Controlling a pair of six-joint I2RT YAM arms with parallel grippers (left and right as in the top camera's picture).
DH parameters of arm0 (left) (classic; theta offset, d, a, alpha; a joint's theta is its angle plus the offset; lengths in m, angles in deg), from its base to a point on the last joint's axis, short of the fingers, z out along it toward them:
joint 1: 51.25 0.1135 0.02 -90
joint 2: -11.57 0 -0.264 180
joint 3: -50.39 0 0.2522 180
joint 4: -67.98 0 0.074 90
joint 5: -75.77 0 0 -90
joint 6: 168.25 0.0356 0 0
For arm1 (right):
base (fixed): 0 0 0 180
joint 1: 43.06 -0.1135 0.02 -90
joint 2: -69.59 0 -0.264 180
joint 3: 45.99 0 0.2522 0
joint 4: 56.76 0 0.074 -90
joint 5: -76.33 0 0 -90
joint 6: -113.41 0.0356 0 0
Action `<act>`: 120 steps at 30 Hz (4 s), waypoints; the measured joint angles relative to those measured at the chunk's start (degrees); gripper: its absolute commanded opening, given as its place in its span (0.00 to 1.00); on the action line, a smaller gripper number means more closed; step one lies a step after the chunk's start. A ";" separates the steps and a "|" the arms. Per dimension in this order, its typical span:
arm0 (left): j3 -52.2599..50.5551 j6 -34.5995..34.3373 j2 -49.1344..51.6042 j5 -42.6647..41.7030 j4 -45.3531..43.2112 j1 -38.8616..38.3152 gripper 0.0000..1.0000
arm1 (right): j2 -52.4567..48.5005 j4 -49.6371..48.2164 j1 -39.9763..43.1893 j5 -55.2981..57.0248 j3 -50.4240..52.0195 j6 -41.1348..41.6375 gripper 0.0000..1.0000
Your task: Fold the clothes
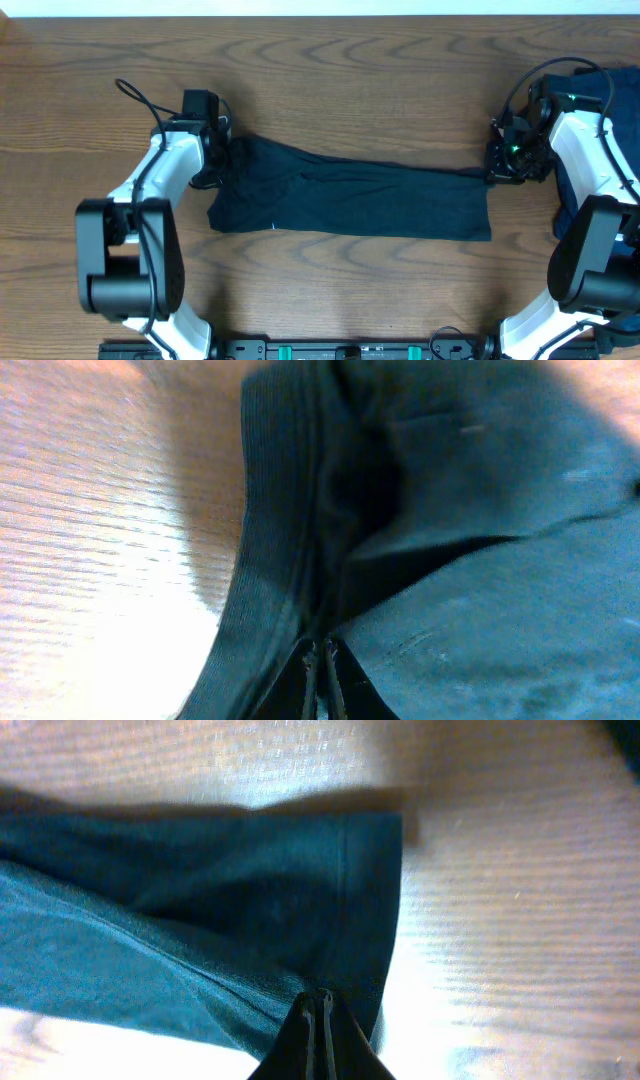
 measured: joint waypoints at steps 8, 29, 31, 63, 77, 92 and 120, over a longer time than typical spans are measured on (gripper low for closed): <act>0.11 -0.02 -9.86 0.00 3.87 0.00 0.06 | 2.67 4.37 0.00 -0.70 -0.09 1.29 0.01; 0.31 -0.46 -9.97 7.69 9.99 0.00 0.06 | 2.75 -0.17 0.00 4.48 7.23 5.84 0.01; 0.31 -0.48 -9.68 8.31 9.99 0.00 0.06 | 2.75 -0.96 0.00 4.59 8.39 5.99 0.01; -1.55 -2.86 -6.29 9.77 12.79 0.00 0.06 | 2.75 -1.64 0.00 5.05 9.22 8.50 0.01; -1.95 -4.39 -6.29 9.75 13.99 0.00 0.06 | 2.75 -0.17 -0.02 5.05 9.44 9.29 0.16; 5.05 -4.81 -6.32 7.80 21.44 0.00 0.19 | 2.75 6.10 -0.22 1.51 1.01 10.14 0.38; 2.45 -4.68 6.67 -1.44 12.26 -4.42 0.06 | 4.20 -24.17 -14.05 3.50 21.22 11.85 0.02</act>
